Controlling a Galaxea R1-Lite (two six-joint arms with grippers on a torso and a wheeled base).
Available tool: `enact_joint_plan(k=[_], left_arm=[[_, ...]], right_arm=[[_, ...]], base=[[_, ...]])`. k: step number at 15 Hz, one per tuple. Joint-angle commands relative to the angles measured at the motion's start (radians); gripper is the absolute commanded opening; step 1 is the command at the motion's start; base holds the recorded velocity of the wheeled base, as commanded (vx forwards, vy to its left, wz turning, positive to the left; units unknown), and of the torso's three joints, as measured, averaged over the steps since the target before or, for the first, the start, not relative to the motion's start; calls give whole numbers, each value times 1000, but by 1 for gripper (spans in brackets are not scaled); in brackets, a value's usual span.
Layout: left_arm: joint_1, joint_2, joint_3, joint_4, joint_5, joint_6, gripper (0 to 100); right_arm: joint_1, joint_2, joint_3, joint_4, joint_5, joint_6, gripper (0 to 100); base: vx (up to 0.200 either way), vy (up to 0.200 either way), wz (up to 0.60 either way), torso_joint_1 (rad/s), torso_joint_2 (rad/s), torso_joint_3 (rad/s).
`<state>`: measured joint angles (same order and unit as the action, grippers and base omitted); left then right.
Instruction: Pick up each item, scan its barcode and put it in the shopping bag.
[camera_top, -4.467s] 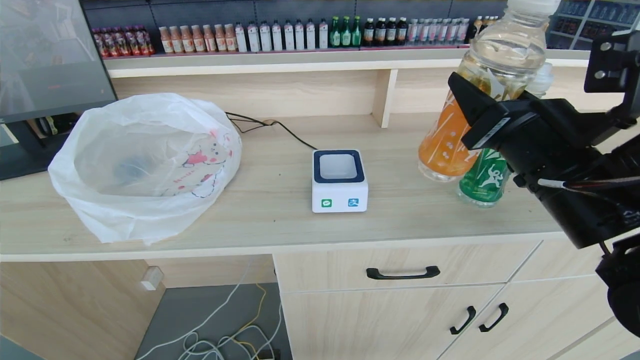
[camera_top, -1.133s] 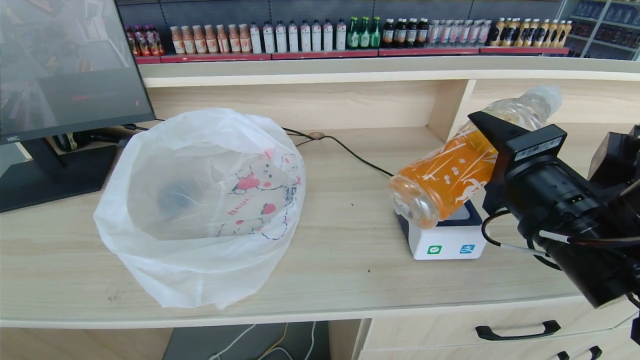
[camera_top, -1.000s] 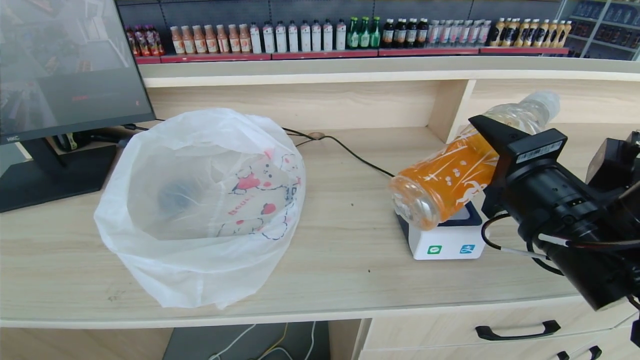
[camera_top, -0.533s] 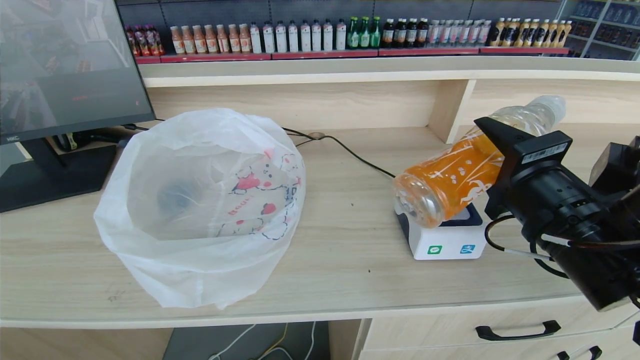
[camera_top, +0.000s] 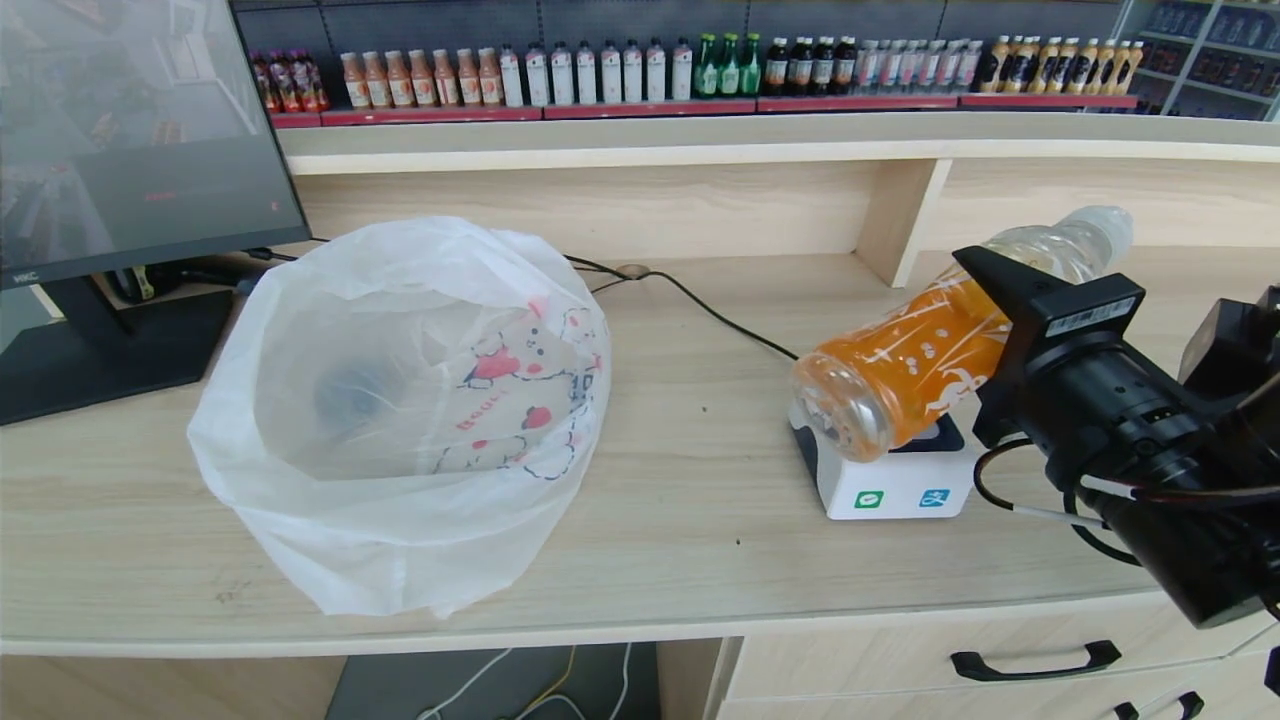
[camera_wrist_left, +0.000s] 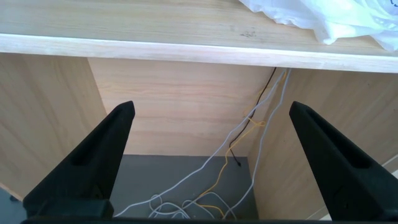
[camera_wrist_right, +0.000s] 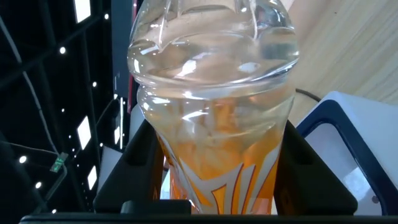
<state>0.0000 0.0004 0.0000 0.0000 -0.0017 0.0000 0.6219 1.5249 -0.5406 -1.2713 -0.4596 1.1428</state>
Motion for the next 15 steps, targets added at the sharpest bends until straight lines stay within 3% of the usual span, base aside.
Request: enact_joint_plan(k=[1,11,13,15], left_arm=[[-2,0,0,0,0,-2,100],[0,0,0,0,0,-2,100],[0,0,0,0,0,-2,100],[0,0,0,0,2,0,100]], right_arm=[[-2,4,10,0,1,9,0],[-19,-14,5,-3,4,-3,0],[-19,-20,-1,-5,36,-97,0],[-13,-45,-15,-22,177,-299,0]], base=[[0,0,0,0,0,0],[0,0,0,0,0,0],[0,0,0,0,0,0],[0,0,0,0,0,0]])
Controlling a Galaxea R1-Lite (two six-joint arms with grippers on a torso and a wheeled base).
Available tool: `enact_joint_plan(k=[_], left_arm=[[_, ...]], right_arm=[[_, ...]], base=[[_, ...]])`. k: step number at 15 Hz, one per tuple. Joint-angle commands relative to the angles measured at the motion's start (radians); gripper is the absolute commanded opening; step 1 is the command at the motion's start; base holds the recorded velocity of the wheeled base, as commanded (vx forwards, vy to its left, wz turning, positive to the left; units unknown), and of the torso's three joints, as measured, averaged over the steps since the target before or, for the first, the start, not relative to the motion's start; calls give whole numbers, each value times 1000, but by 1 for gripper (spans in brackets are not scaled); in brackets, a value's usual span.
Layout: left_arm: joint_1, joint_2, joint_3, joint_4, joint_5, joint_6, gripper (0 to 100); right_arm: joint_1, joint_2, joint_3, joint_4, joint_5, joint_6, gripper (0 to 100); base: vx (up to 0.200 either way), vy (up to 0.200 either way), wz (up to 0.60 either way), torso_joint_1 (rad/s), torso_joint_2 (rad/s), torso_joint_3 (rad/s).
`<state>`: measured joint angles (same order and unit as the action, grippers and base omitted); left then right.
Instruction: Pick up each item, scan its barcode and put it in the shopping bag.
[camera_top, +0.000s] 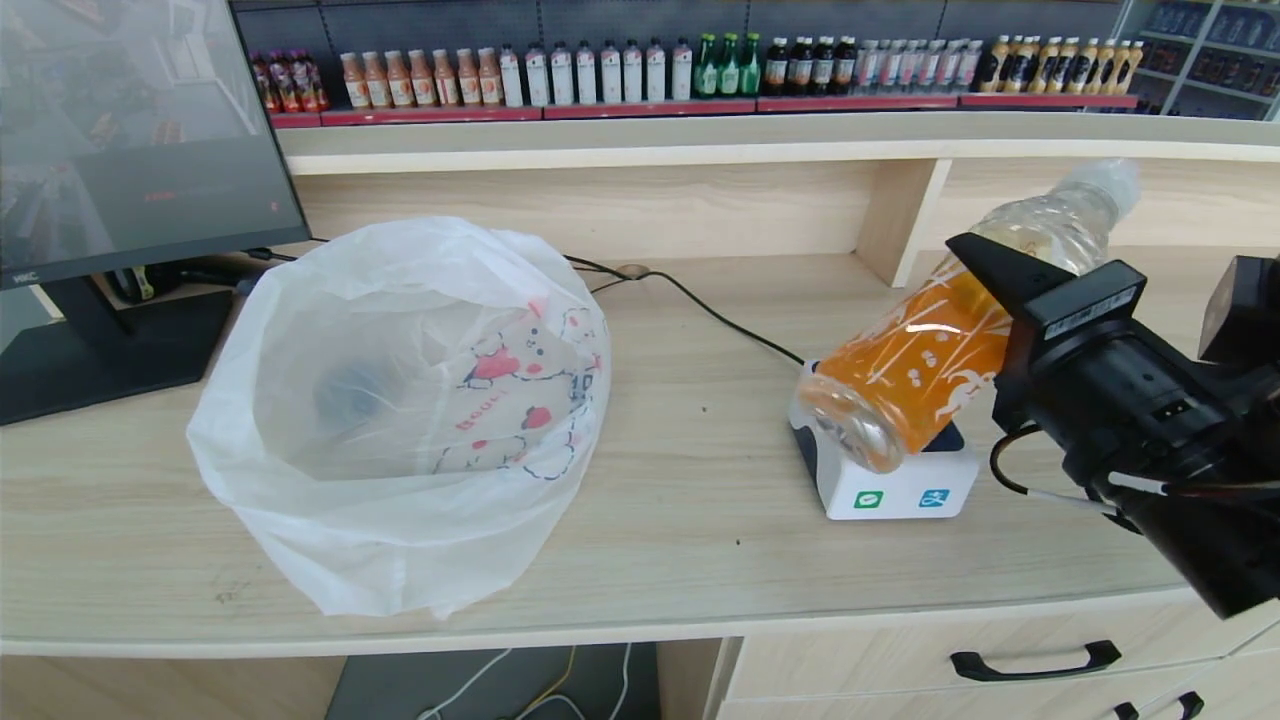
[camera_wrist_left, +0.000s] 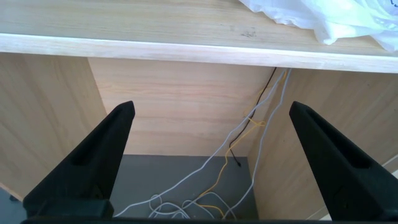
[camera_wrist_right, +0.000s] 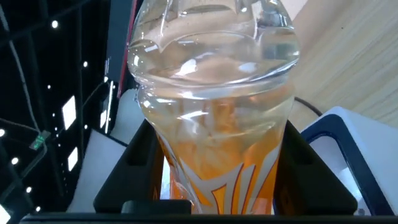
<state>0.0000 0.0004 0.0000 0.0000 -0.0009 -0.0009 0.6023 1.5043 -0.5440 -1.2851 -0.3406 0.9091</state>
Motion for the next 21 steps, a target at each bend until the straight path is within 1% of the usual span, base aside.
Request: enact_joint_plan(k=[1,2,3,5,6,8,9,11,12,13,14,18,21], left_arm=[[0,0,0,0,-1,1,100],[0,0,0,0,-1,1,100],[0,0,0,0,-1,-1,100],[0,0,0,0,1,-1,100],[0,0,0,0,-1,-1,100],[-2,0,0,0,-1,-1,100],[0,0,0,0,-1,-1,100],[-2,0,0,0,1,1,100],[-2,0,0,0,-1,1,100],[-2,0,0,0,-1,1,100],[-2,0,0,0,-1,1,100],[0,0,0,0,-1,1,100],[0,0,0,0,-1,1,100]], right_arm=[[10,-33,-25,-7,127,-173,0],[11,-38,-50,-5,183,-269,0],[13,-39,-79,3,200,-326,0],[17,-41,-136,36,198,-414,0],[16,-44,-145,44,200,-481,0],[17,-50,-131,43,201,-628,0],[16,-58,-114,43,201,-747,0],[19,-67,-79,38,201,-928,0],[19,-78,-57,24,201,-986,0],[13,-78,-54,-5,203,-1009,0],[11,-78,-56,-8,203,-1010,0],[-13,-79,-66,-17,204,-977,0],[-13,-73,-65,-28,235,-975,0]], base=[[0,0,0,0,0,0],[0,0,0,0,0,0],[0,0,0,0,0,0],[0,0,0,0,0,0],[0,0,0,0,0,0],[0,0,0,0,0,0],[0,0,0,0,0,0],[0,0,0,0,0,0],[0,0,0,0,0,0],[0,0,0,0,0,0],[-200,0,0,-2,2,2],[-200,0,0,6,2,5],[0,0,0,0,0,0]])
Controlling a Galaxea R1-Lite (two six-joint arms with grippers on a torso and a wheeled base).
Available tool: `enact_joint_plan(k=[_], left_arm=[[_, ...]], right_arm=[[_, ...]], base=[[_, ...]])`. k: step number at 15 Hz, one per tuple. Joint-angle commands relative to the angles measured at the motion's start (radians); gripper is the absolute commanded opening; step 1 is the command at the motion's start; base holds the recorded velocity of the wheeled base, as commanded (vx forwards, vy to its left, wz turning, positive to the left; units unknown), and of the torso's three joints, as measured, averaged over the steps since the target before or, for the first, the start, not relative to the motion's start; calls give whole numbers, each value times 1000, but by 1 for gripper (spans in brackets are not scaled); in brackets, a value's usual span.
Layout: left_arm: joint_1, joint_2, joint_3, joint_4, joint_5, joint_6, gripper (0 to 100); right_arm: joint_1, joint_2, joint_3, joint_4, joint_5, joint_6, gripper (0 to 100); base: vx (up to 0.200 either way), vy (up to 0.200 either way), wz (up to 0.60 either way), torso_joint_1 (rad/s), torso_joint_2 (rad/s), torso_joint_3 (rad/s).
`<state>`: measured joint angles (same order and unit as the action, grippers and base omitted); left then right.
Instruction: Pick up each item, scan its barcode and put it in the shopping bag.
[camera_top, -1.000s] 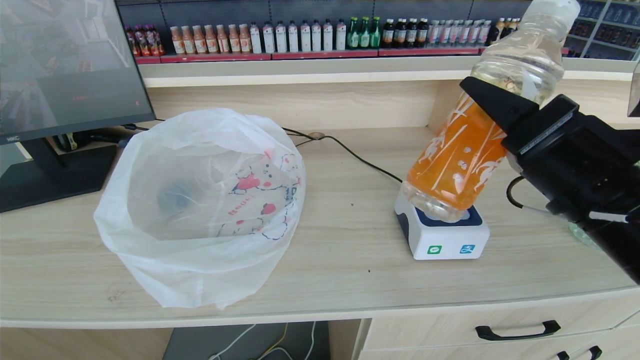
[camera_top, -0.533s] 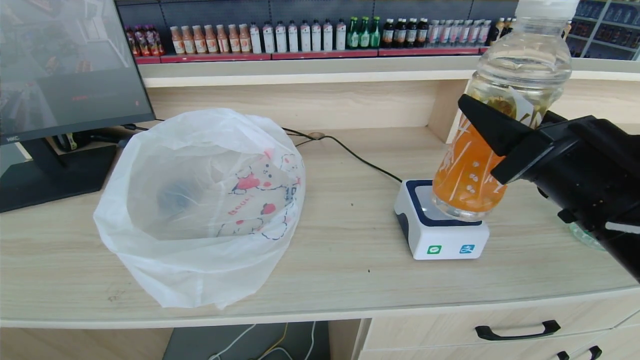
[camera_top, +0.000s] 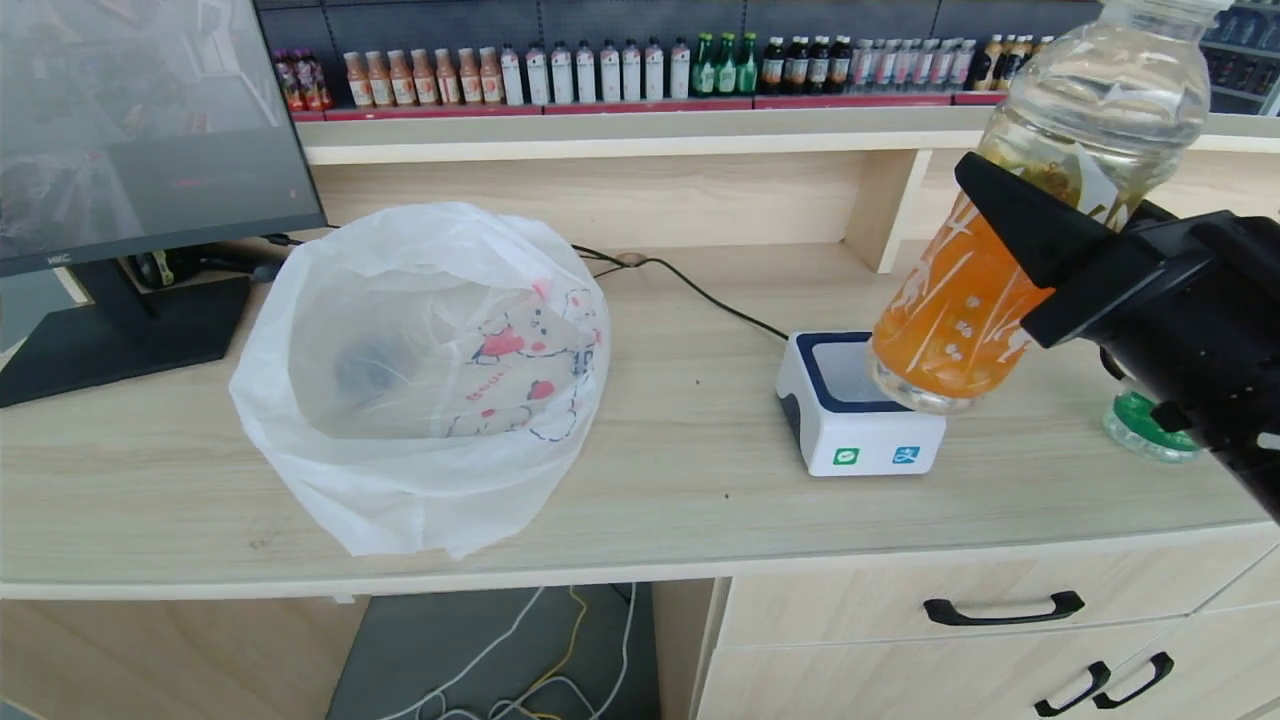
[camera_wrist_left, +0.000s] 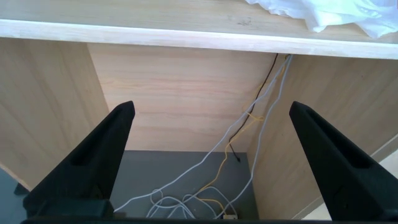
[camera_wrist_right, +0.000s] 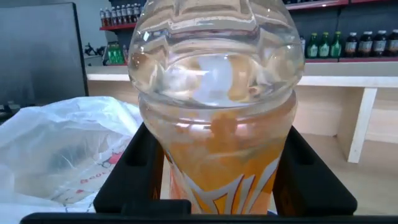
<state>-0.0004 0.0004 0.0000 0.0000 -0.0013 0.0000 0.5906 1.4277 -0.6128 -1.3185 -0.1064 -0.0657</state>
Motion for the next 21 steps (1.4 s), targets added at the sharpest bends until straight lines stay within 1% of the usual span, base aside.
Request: enact_joint_plan(k=[1,4,6,12,17,21], left_arm=[[0,0,0,0,1,0,100],[0,0,0,0,0,-2,100],[0,0,0,0,0,0,100],[0,0,0,0,0,-3,100],[0,0,0,0,1,-3,100],[0,0,0,0,1,-3,100]], right_arm=[[-3,-3,24,-1,2,0,0],[-28,-24,65,-7,4,0,0],[-35,-29,70,-7,4,0,0],[-38,-16,73,-15,4,-2,0],[-38,-19,105,-25,4,-5,0],[-52,-15,120,-31,25,-6,0]], base=[[0,0,0,0,0,0],[0,0,0,0,0,0],[0,0,0,0,0,0],[0,200,0,2,5,2],[0,200,0,1,4,1],[0,200,0,2,2,2]])
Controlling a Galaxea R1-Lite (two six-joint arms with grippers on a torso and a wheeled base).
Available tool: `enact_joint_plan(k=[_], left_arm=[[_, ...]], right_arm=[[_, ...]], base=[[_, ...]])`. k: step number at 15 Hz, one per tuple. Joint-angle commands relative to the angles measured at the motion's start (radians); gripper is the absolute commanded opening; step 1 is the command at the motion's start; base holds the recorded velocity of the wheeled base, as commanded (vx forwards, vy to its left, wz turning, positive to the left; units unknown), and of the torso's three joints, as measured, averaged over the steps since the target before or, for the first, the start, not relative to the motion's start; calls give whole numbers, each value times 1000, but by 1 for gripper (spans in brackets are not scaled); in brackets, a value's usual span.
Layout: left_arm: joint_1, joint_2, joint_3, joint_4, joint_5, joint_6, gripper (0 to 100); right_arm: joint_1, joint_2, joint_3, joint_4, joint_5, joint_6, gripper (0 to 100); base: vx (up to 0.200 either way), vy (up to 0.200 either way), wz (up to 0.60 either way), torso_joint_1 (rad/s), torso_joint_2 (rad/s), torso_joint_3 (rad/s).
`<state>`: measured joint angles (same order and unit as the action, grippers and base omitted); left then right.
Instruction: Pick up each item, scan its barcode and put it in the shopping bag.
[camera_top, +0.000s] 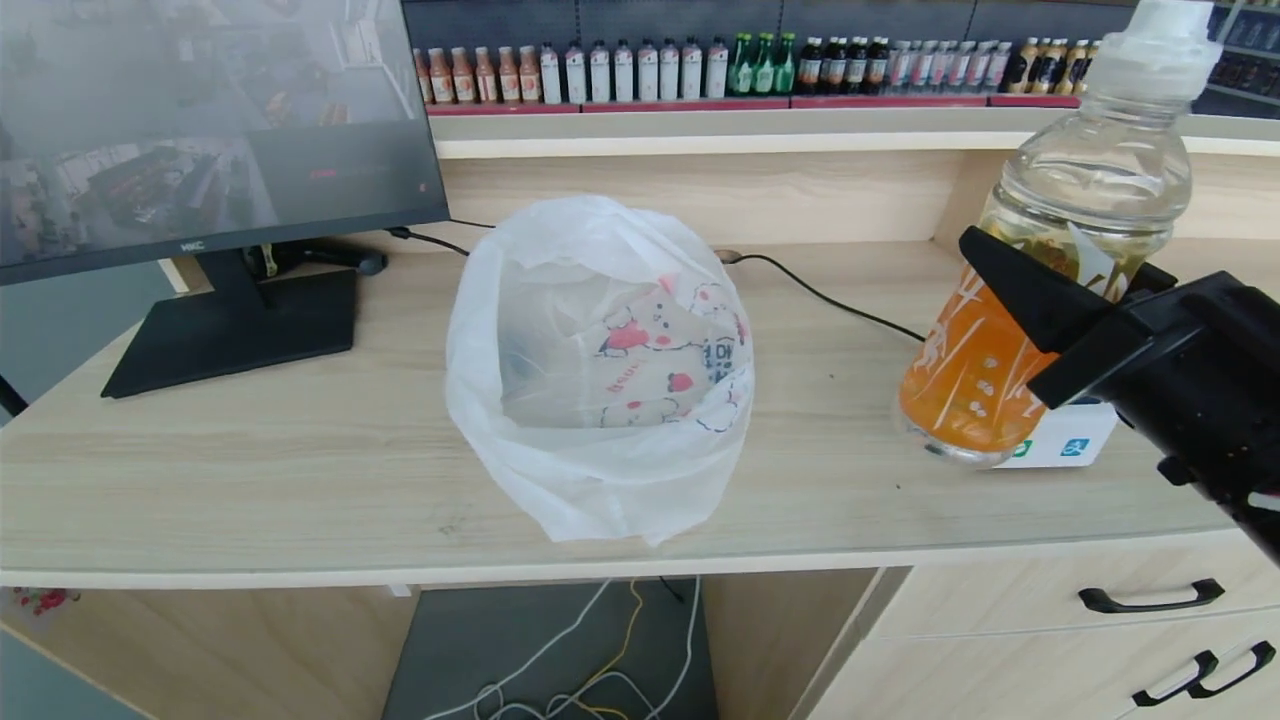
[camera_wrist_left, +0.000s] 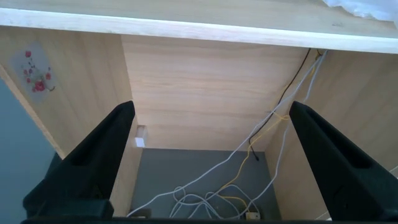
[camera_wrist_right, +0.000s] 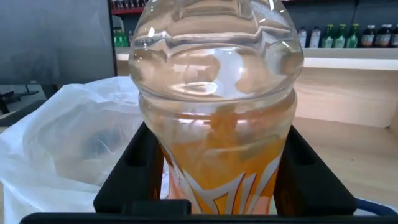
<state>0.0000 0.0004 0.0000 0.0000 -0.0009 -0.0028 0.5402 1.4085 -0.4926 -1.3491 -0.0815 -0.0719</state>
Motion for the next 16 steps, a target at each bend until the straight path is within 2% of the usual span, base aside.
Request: enact_joint_plan(k=[1,3,9,11,14,16], left_arm=[[0,0,0,0,-1,0,100],[0,0,0,0,1,0,100],[-2,0,0,0,-1,3,100],[-2,0,0,0,1,3,100],[0,0,0,0,-1,3,100],[0,0,0,0,-1,1,100]], right_arm=[[-2,9,0,-2,0,0,0],[-2,12,0,-4,0,0,0],[6,33,-29,5,9,-2,0],[43,56,-87,38,8,-16,0],[164,135,-178,82,6,-49,0],[193,213,-261,82,5,-77,0]], base=[[0,200,0,2,2,2],[0,200,0,-2,2,2],[0,0,0,0,0,0],[0,0,0,0,0,0],[0,0,0,0,0,0],[0,0,0,0,0,0]])
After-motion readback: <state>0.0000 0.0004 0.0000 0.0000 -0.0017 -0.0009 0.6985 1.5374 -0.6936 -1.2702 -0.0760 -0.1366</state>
